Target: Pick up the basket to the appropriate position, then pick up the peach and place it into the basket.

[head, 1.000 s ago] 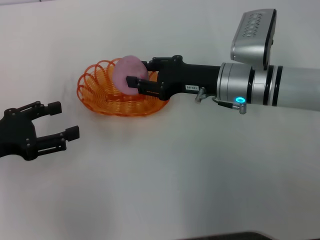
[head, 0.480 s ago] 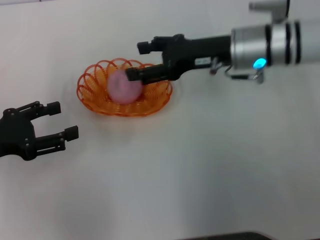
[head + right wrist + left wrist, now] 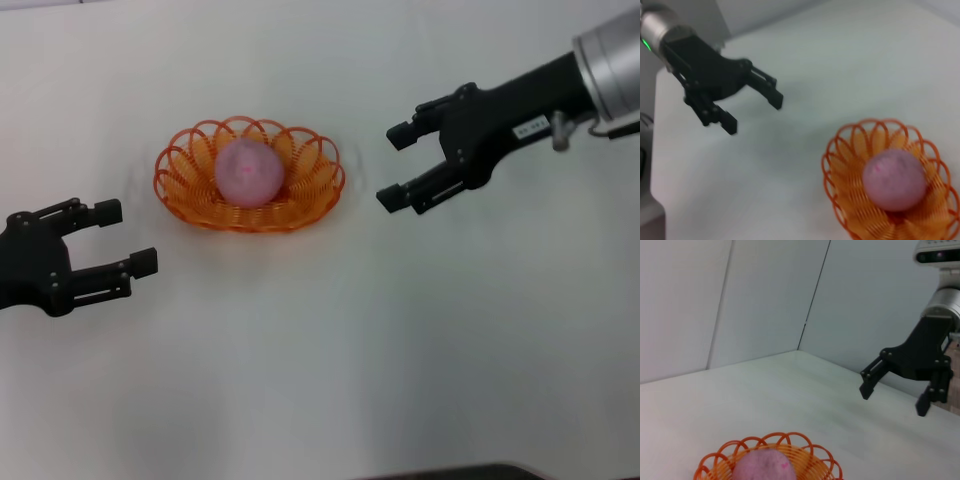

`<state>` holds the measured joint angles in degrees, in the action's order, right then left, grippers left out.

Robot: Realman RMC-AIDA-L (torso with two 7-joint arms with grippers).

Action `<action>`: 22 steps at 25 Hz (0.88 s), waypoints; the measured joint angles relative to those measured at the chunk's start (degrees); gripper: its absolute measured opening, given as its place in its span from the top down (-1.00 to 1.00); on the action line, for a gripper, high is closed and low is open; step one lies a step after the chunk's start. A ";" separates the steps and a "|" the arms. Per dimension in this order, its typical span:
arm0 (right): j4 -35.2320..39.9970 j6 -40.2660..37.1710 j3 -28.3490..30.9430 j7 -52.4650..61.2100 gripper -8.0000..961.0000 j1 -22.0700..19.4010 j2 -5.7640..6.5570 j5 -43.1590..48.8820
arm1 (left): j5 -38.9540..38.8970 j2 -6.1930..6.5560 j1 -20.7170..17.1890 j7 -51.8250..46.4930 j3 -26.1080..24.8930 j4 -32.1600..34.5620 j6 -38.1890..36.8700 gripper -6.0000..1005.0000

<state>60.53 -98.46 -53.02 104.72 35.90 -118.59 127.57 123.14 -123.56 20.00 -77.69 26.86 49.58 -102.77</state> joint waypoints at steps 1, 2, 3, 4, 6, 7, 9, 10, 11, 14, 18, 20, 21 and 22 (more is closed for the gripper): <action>-0.09 0.61 1.04 -3.39 -0.96 -1.85 -0.64 -2.02 | 0.00 0.00 0.08 0.00 -0.01 0.00 -0.03 -0.66; -0.64 1.41 1.62 -6.66 -0.96 -3.69 -1.19 -4.26 | 0.00 0.00 0.11 0.01 -0.01 0.00 -0.02 -0.66; -2.19 2.82 1.81 -11.00 -0.96 -6.14 -1.66 -8.15 | -0.03 0.00 0.15 0.04 -0.02 -0.03 -0.02 -0.66; -4.40 4.33 1.68 -14.41 -0.96 -8.05 -1.70 -12.14 | -0.12 -0.01 0.17 0.11 -0.02 -0.08 0.00 -0.66; -11.46 6.77 1.38 -23.22 -0.96 -11.43 -1.48 -21.35 | -0.32 0.00 0.24 0.24 -0.09 -0.13 0.17 -0.66; -16.29 7.87 1.56 -28.66 -0.96 -12.51 -1.28 -25.29 | -0.35 0.00 0.32 0.32 -0.12 -0.14 0.27 -0.66; -23.56 9.43 2.11 -35.90 -0.96 -13.39 -1.09 -28.75 | -0.37 0.04 0.62 0.36 -0.10 -0.16 0.31 -0.66; -27.19 10.44 2.31 -39.13 -0.96 -13.57 -1.04 -29.50 | -0.37 0.04 0.73 0.37 -0.08 -0.20 0.31 -0.66; -30.00 11.33 2.38 -41.46 -0.96 -13.58 -1.03 -29.69 | -0.38 0.05 0.84 0.39 -0.04 -0.26 0.30 -0.66; -33.20 12.46 2.32 -43.18 -0.96 -13.91 -1.01 -29.61 | -0.07 0.07 0.83 1.14 0.23 -0.35 0.39 -0.66; -31.87 11.20 2.30 -42.78 -0.96 -15.72 -0.60 -29.42 | 1.50 -0.10 -0.41 4.29 0.43 -0.75 0.86 -0.66; -31.04 10.87 2.35 -42.69 -0.96 -16.54 -0.40 -29.36 | 1.98 -0.24 -1.71 6.50 -0.51 -1.17 1.21 -0.65; -30.67 10.79 2.37 -42.68 -0.96 -16.87 -0.31 -29.36 | 2.09 -0.25 -2.10 7.49 -1.25 -1.64 1.40 -0.65; -30.50 10.78 2.42 -42.68 -0.96 -17.03 -0.24 -29.36 | 2.32 -0.19 -2.52 8.89 -2.44 -2.57 1.73 -0.65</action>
<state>30.03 -87.68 -50.60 62.04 18.87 -118.84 98.21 125.46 -123.75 17.48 -68.80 24.42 47.00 -101.04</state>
